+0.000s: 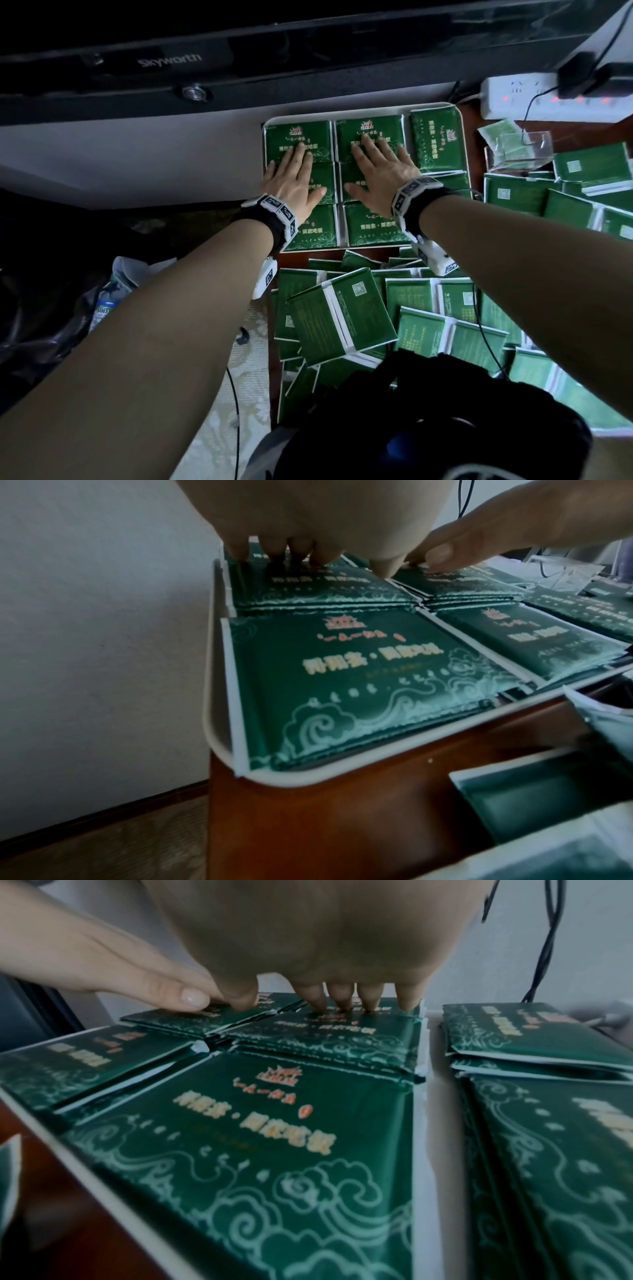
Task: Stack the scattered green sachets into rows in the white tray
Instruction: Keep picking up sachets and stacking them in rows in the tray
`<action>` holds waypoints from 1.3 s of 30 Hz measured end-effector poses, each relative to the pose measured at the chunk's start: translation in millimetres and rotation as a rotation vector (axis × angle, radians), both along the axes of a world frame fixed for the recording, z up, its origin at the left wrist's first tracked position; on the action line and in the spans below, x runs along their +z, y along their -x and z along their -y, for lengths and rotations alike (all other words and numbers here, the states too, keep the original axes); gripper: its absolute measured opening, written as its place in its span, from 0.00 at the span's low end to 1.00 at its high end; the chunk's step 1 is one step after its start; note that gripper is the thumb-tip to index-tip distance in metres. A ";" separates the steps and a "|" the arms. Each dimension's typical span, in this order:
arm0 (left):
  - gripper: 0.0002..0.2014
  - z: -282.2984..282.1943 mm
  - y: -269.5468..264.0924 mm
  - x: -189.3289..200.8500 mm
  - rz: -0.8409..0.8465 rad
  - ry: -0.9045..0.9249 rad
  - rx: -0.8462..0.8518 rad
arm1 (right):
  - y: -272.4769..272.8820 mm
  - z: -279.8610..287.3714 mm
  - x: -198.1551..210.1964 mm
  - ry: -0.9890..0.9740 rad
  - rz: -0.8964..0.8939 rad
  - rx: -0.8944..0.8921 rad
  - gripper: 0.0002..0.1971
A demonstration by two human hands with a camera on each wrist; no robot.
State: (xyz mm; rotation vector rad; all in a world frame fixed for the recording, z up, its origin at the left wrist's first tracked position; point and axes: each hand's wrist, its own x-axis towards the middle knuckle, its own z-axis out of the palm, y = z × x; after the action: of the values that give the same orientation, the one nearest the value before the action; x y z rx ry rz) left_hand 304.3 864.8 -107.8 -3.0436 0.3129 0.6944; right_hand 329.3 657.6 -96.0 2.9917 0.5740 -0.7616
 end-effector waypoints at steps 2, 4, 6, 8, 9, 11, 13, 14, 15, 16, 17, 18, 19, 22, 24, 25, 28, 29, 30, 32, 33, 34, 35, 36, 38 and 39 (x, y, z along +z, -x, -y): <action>0.36 -0.6 -0.5 -0.5 0.004 -0.001 0.001 | 0.2 0.7 -0.3 -0.004 0.004 -0.005 0.40; 0.36 -0.7 -0.9 0.0 0.006 -0.001 0.003 | 0.7 1.3 -1.2 -0.006 0.008 -0.009 0.41; 0.36 -0.8 -1.4 0.8 0.005 -0.005 0.004 | 0.9 1.7 -2.5 -0.008 0.013 -0.011 0.41; 0.36 -0.9 -2.0 1.3 0.005 -0.008 0.004 | 0.7 2.1 -3.3 -0.013 0.013 -0.016 0.41; 0.36 -1.0 -2.2 1.4 0.007 -0.006 0.005 | 0.6 2.2 -3.6 -0.016 0.012 -0.016 0.41; 0.36 -1.3 -2.5 1.0 0.011 -0.005 0.007 | 0.6 2.7 -3.6 -0.021 0.015 -0.013 0.42; 0.36 -1.7 -2.7 0.5 0.010 -0.007 0.005 | 0.5 3.2 -3.5 -0.028 0.013 -0.011 0.42; 0.36 -1.9 -2.9 0.4 0.012 -0.007 0.004 | 0.0 3.4 -3.8 -0.030 0.012 -0.011 0.42; 0.36 -2.0 -3.0 0.5 0.014 -0.005 0.005 | -0.5 3.6 -4.3 -0.032 0.013 -0.010 0.42; 0.36 -1.8 -3.0 0.6 0.015 -0.003 0.005 | -0.8 3.6 -4.9 -0.032 0.015 -0.009 0.42; 0.36 -1.6 -2.9 0.4 0.017 -0.002 0.005 | -1.1 3.8 -5.5 -0.031 0.017 -0.007 0.42; 0.36 -1.5 -2.5 0.3 0.022 0.001 0.006 | -1.3 3.9 -5.6 -0.028 0.021 -0.005 0.43; 0.36 -1.3 -2.2 0.5 0.030 0.005 0.006 | -1.3 4.0 -5.6 -0.025 0.023 -0.006 0.43; 0.36 -1.3 -1.0 2.9 0.061 0.011 0.002 | 0.4 4.3 -1.7 -0.033 0.029 -0.014 0.43; 0.35 1.3 1.2 7.7 0.069 0.017 -0.003 | 3.4 4.7 4.4 -0.043 0.035 -0.012 0.42; 0.34 4.3 3.0 11.5 0.075 0.024 -0.004 | 5.4 5.2 8.1 -0.050 0.035 -0.011 0.41; 0.32 19.0 10.5 28.0 0.139 0.060 -0.023 | 14.1 6.9 22.4 -0.108 0.044 -0.054 0.38; 0.30 25.6 13.4 35.1 0.155 0.069 -0.038 | 17.8 8.4 28.5 -0.138 0.055 -0.083 0.36; 0.28 32.9 16.5 41.9 0.162 0.076 -0.054 | 22.5 11.3 36.7 -0.163 0.071 -0.116 0.32; 0.19 51.1 23.0 59.7 0.158 0.096 -0.071 | 32.1 19.6 57.0 -0.186 0.079 -0.178 0.23; 0.13 61.6 26.3 70.6 0.141 0.093 -0.072 | 36.8 25.0 66.6 -0.185 0.070 -0.202 0.19; 0.09 73.1 30.2 81.8 0.103 0.075 -0.075 | 42.5 31.4 75.1 -0.177 0.052 -0.220 0.18; 0.08 85.4 34.4 92.4 0.065 0.045 -0.088 | 49.5 38.5 83.5 -0.170 0.036 -0.231 0.17; 0.09 98.2 39.1 100.5 0.042 0.015 -0.115 | 57.5 47.2 89.1 -0.159 0.022 -0.239 0.16; 0.10 127.3 49.3 108.7 0.026 -0.015 -0.188 | 76.8 70.0 94.9 -0.146 0.009 -0.261 0.15; 0.10 144.1 54.9 110.3 0.027 -0.015 -0.230 | 88.7 84.2 95.2 -0.153 0.008 -0.285 0.15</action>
State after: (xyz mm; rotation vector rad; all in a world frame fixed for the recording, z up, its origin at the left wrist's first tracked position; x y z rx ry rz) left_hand 249.4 720.7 2.5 -2.9339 0.6411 0.6365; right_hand 240.6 573.4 -0.7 3.2610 0.2154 -0.7477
